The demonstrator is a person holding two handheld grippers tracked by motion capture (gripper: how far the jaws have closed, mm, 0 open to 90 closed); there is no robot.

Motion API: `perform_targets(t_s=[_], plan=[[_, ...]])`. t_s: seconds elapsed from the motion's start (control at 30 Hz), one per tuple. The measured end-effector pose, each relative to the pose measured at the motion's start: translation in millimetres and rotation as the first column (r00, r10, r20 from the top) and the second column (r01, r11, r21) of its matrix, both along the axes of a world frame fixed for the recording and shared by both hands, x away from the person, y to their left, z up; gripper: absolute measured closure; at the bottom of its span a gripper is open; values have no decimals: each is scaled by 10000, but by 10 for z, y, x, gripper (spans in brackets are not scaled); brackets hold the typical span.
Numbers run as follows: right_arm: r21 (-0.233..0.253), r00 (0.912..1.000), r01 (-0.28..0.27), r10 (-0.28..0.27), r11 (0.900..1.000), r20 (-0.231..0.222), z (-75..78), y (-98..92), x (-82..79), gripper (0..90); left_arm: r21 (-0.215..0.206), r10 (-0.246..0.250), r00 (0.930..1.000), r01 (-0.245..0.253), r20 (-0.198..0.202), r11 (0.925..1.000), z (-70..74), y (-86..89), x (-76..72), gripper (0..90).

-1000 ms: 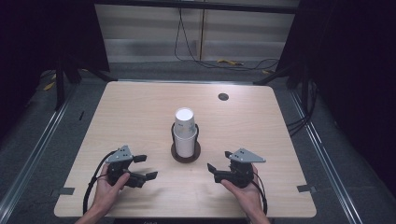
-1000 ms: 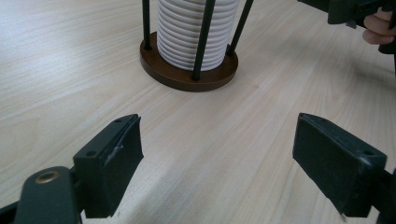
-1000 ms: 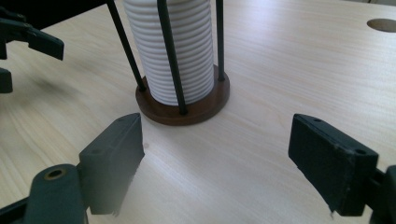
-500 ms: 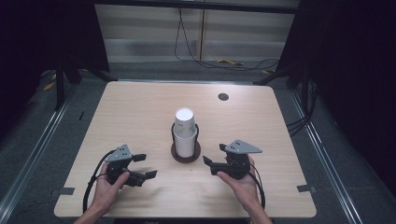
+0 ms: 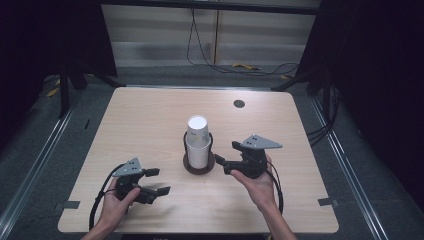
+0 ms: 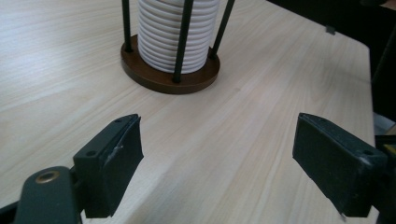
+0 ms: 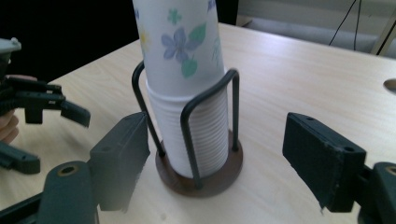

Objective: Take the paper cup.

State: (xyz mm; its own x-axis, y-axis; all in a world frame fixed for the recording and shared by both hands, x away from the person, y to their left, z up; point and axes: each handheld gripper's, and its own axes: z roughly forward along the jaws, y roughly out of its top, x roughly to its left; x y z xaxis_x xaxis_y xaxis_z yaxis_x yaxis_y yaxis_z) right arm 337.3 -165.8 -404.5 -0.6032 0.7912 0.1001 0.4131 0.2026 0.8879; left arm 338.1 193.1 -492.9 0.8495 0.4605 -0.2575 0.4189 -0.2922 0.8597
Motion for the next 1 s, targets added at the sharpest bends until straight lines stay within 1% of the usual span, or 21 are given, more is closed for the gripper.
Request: perform_targets(t_s=[0.07,0.1,0.13,0.17,0.2,0.3,0.37,0.4,0.47,0.53,0.57,0.6,0.63,0.7,0.73,0.83,0.93,1.0], plan=[[39,9999,-9,8,10000,159,43,11,33,227,-37,19,10000,-18,25,10000,-6,1,3,159],[87,9999,-46,45,10000,158,64,17,56,222,-225,58,10000,-60,-71,9997,-7,10,4,159],[11,9999,-96,96,10000,135,84,30,82,208,-338,90,9999,-94,-138,9994,-3,17,5,159],[-75,9997,-159,160,9998,193,101,41,108,205,-267,120,9999,-122,-71,9996,1,25,5,159],[-56,9996,-136,137,9999,254,116,52,126,205,-219,160,9999,-161,-46,9996,3,30,1,159],[-30,9991,-261,262,9997,343,161,82,181,205,-239,104,9999,-106,-86,9997,6,35,-4,159],[-14,9983,-320,320,9995,492,197,105,211,205,-172,68,10000,-69,-24,9998,4,31,-4,159],[-7,9983,-340,340,9994,474,216,120,223,206,-210,61,10000,-62,-51,9998,1,24,-6,159],[27,9978,-449,447,9990,488,252,154,247,210,-102,27,10000,-27,-26,9999,-1,17,-11,159],[51,9972,-556,553,9984,499,289,190,274,210,-86,8,10000,-8,7,10000,1,11,-17,158],[37,9969,-623,620,9981,488,306,210,291,209,2,27,10000,-27,68,10000,5,8,-19,158],[37,9964,-698,695,9976,487,322,232,310,209,-41,92,9999,-92,83,9999,6,-3,-29,158],[24,9960,-767,765,9971,463,336,252,331,209,74,39,9998,-41,204,10000,7,-3,-30,158],[-1,9956,-833,833,9965,426,348,277,354,206,6,63,9997,-63,215,10000,6,-13,-39,158],[6,9944,-970,968,9953,428,366,319,395,204,7,-47,9997,47,250,10000,8,-21,-45,158],[-10,9932,-1089,1089,9940,408,388,370,453,202,82,-154,9993,151,331,9999,9,-38,-56,158],[-62,9928,-1152,1153,9933,332,409,411,506,185,172,-219,9991,212,374,9996,1,-53,-63,158],[-53,9922,-1234,1234,9923,191,405,444,544,156,179,-247,9992,241,327,9995,-2,-65,-67,159]])
